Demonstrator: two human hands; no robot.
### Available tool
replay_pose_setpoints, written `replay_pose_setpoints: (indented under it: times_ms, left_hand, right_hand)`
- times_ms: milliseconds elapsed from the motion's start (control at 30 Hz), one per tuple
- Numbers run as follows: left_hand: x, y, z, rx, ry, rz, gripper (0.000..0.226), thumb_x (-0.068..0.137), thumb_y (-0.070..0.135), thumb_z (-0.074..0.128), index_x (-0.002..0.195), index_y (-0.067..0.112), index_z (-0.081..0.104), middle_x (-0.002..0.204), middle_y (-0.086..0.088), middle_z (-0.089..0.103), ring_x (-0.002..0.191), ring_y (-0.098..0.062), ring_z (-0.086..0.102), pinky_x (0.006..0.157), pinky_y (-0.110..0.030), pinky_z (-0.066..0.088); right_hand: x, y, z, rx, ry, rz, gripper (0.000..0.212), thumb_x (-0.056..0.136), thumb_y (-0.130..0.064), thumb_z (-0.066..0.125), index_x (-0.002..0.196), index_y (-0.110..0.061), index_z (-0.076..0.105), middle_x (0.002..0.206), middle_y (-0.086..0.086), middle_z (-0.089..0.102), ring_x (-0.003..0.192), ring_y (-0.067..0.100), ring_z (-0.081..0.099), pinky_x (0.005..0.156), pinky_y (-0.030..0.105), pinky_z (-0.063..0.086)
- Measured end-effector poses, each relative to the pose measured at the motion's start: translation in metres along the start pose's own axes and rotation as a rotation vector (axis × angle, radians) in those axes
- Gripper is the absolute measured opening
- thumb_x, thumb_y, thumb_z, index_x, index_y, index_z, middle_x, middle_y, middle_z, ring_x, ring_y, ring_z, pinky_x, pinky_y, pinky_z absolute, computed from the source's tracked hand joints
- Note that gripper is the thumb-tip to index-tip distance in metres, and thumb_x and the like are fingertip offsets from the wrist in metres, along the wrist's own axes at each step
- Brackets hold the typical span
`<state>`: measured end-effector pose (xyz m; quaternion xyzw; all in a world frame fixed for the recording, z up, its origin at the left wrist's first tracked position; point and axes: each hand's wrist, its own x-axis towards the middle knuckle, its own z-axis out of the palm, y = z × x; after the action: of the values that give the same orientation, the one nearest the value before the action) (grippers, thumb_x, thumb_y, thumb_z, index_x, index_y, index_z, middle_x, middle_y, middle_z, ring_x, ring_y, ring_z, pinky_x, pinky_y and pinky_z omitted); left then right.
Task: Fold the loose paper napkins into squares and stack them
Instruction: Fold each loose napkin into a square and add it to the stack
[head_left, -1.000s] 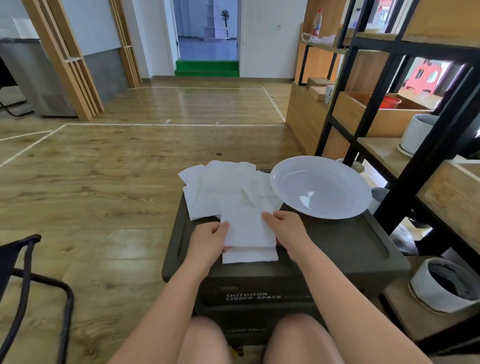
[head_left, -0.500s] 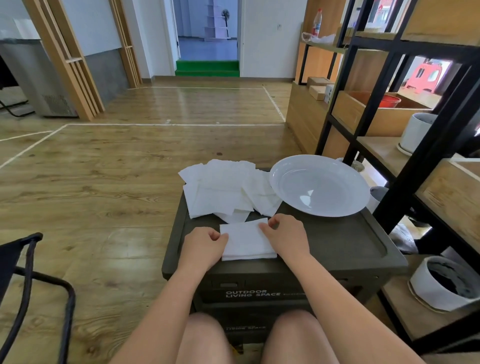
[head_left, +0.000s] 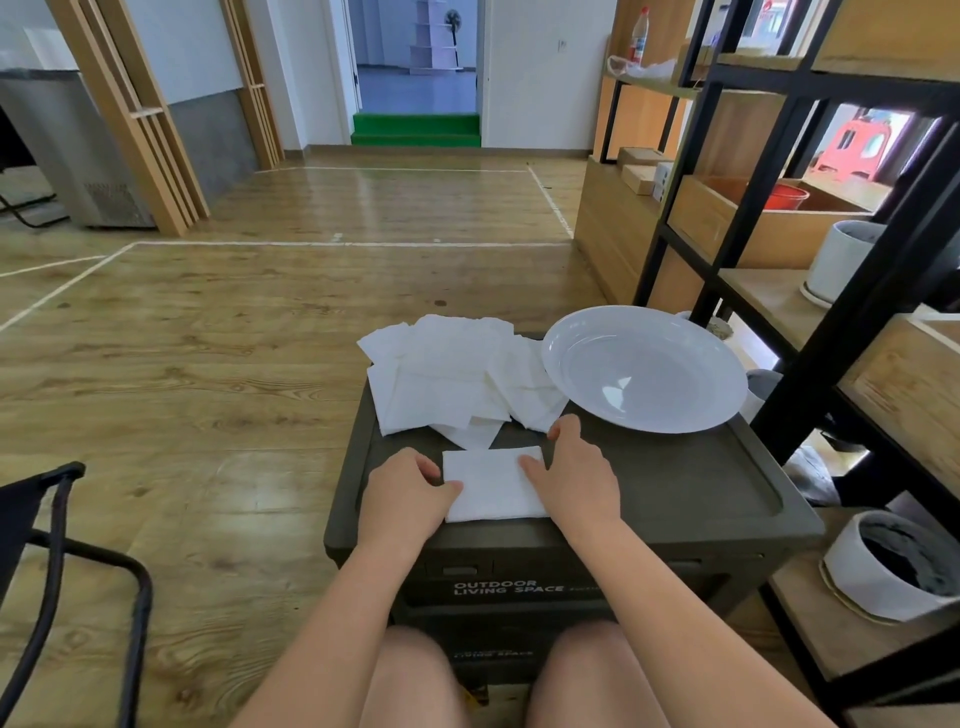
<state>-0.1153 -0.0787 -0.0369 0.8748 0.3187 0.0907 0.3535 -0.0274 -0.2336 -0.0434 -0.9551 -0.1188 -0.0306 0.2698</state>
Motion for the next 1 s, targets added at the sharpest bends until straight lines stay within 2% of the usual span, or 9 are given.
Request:
replay_pose_setpoints:
  times_ms: [100,267,367,433,533,633,767,900,1000]
  left_hand:
    - [0.001,-0.002,-0.002,-0.039,0.038,0.073,0.041,0.074,0.032,0.077,0.103,0.028,0.048,0.091,0.010,0.053,0.085,-0.009,0.054,0.069,-0.024,0.040]
    - [0.003,-0.002,-0.001,0.069,-0.039,0.288,0.010,0.085,0.034,0.065,0.095,0.037,0.065,0.104,0.015,0.053,0.087,0.001,0.050,0.074,-0.015,0.035]
    - [0.019,0.001,-0.009,0.050,0.105,0.365,0.014,0.084,0.033,0.066,0.097,0.036,0.062,0.101,0.018,0.052,0.083,0.001,0.052,0.065,-0.008,0.032]
    - [0.035,0.003,-0.014,0.071,0.193,0.416,0.030,0.082,0.029,0.069,0.108,0.031,0.056,0.109,0.016,0.047,0.097,-0.003,0.049,0.068,-0.012,0.036]
    - [0.055,0.008,-0.015,0.211,0.176,0.468,0.038,0.081,0.026,0.070,0.117,0.026,0.056,0.120,0.007,0.049,0.110,-0.014,0.043,0.082,-0.023,0.041]
    - [0.065,0.015,-0.015,0.253,0.202,0.546,0.018,0.086,0.026,0.065,0.103,0.023,0.070,0.108,0.006,0.062,0.102,-0.016,0.049,0.081,-0.023,0.040]
    - [0.070,0.025,-0.028,0.123,0.254,0.661,0.015,0.089,0.028,0.064,0.095,0.019,0.075,0.097,0.005,0.069,0.095,-0.017,0.052,0.078,-0.028,0.041]
    - [0.066,0.050,-0.052,-0.045,0.267,0.758,0.013,0.087,0.025,0.067,0.093,0.016,0.075,0.097,0.006,0.071,0.097,-0.019,0.059,0.086,-0.032,0.044]
    - [0.068,0.058,-0.071,-0.195,0.421,0.651,0.029,0.086,0.024,0.067,0.116,0.025,0.065,0.113,0.015,0.060,0.108,-0.011,0.053,0.093,-0.028,0.038]
  right_hand:
    - [0.000,-0.002,0.000,-0.072,-0.027,-0.119,0.028,0.093,-0.031,0.055,0.112,-0.021,0.038,0.073,-0.007,0.049,0.061,0.011,0.047,0.047,0.023,0.029]
    - [0.005,-0.003,0.002,-0.167,-0.111,-0.137,0.019,0.098,-0.030,0.041,0.106,-0.020,0.055,0.080,-0.005,0.055,0.068,0.013,0.051,0.056,0.026,0.039]
    - [0.012,-0.009,-0.002,-0.140,-0.120,-0.138,0.017,0.095,-0.030,0.045,0.100,-0.022,0.059,0.084,-0.004,0.061,0.072,0.013,0.056,0.060,0.026,0.045]
    - [0.019,-0.017,-0.005,-0.093,-0.104,-0.174,0.016,0.095,-0.030,0.048,0.100,-0.021,0.061,0.090,-0.003,0.066,0.075,0.013,0.059,0.064,0.026,0.049]
    - [0.034,-0.031,-0.006,-0.038,-0.070,-0.226,0.014,0.094,-0.029,0.054,0.106,-0.023,0.058,0.094,-0.002,0.067,0.076,0.010,0.060,0.070,0.023,0.052]
    - [0.047,-0.043,-0.002,0.005,-0.064,-0.294,0.035,0.090,-0.026,0.061,0.123,-0.030,0.049,0.118,-0.003,0.060,0.099,0.011,0.059,0.084,0.023,0.047]
    - [0.060,-0.050,0.000,0.002,-0.027,-0.398,0.044,0.089,-0.029,0.063,0.130,-0.034,0.047,0.141,-0.002,0.041,0.128,0.018,0.038,0.104,0.032,0.037]
    - [0.070,-0.055,-0.014,-0.010,0.153,-0.509,0.023,0.089,-0.026,0.063,0.110,-0.018,0.067,0.128,0.006,0.056,0.119,0.026,0.043,0.098,0.036,0.041]
    - [0.068,-0.062,-0.031,0.201,0.060,-0.492,0.015,0.090,-0.027,0.060,0.087,-0.015,0.067,0.094,0.000,0.067,0.094,0.020,0.057,0.076,0.032,0.045]
